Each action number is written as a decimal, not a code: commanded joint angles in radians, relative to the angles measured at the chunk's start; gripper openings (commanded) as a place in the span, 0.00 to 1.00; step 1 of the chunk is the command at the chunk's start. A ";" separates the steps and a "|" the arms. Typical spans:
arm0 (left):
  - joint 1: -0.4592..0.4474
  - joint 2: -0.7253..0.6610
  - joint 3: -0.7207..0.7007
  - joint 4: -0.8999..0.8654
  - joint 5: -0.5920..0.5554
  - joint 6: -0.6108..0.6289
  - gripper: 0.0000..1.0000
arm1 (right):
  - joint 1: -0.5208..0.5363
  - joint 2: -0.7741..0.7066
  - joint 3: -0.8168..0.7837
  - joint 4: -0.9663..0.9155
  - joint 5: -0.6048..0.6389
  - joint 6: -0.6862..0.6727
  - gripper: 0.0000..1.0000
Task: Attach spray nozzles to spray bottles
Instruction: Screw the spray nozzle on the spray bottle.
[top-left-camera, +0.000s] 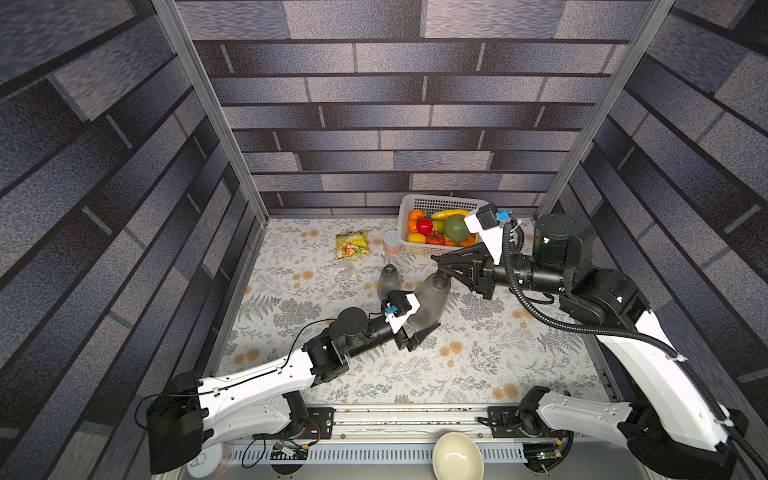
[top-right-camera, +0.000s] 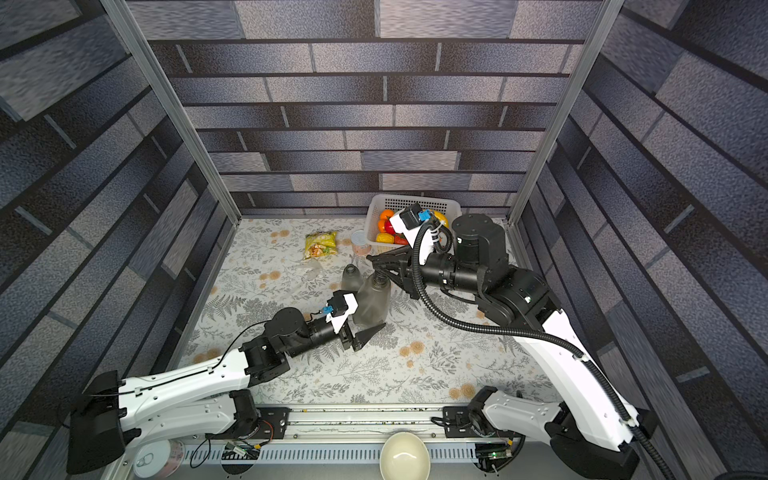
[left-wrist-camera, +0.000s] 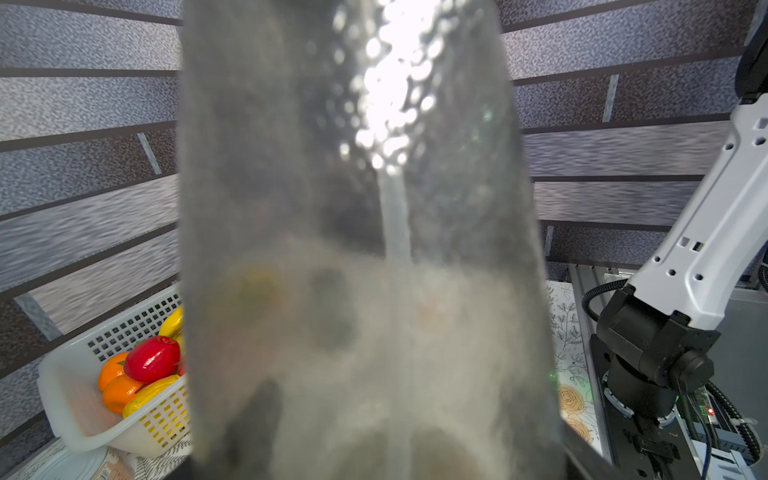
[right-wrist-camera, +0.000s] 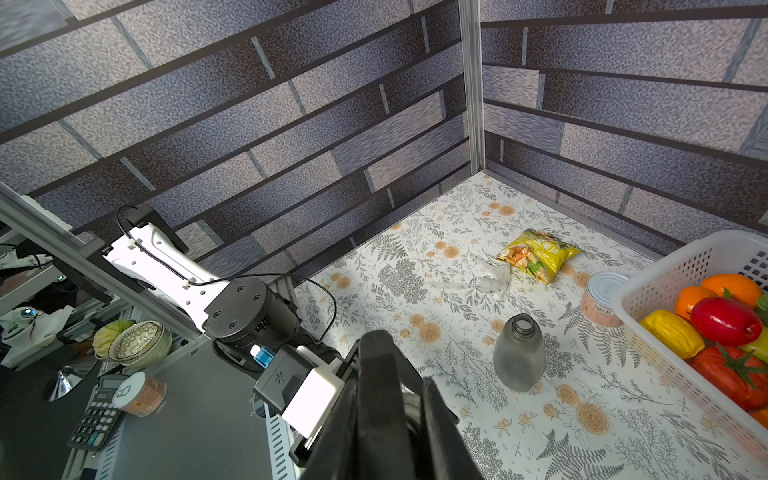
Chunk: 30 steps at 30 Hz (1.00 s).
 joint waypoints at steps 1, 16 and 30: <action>0.009 -0.034 -0.005 0.116 0.011 -0.020 0.68 | 0.009 0.006 -0.066 -0.019 -0.035 0.022 0.19; -0.025 0.125 0.046 0.378 -0.238 0.054 0.68 | 0.220 0.054 -0.122 0.028 0.726 0.216 0.18; -0.084 0.234 0.068 0.573 -0.430 0.191 0.67 | 0.370 0.177 -0.102 0.171 1.122 0.412 0.22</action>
